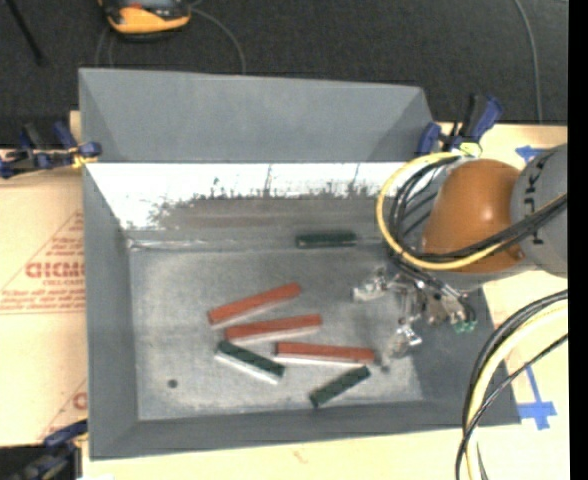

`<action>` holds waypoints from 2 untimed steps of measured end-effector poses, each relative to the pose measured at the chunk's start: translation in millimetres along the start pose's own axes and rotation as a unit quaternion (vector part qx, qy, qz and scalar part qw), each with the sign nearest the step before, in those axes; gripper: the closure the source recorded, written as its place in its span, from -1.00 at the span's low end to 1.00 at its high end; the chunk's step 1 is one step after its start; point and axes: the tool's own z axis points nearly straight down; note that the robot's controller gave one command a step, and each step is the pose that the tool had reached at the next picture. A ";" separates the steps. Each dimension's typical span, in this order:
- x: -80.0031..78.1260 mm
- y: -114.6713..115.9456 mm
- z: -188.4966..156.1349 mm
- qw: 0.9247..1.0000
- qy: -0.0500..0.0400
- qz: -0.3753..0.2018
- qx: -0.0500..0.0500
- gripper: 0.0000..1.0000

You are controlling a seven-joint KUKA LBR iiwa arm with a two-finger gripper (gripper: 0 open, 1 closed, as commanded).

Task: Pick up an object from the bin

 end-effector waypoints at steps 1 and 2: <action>9.7 8.6 8.1 0.997 -0.001 -0.079 0.001 -1.00; 24.9 49.9 7.6 1.000 0.008 0.024 0.002 1.00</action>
Offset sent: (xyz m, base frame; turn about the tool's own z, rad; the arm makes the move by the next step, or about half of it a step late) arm -0.0381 0.0484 -0.0163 0.0472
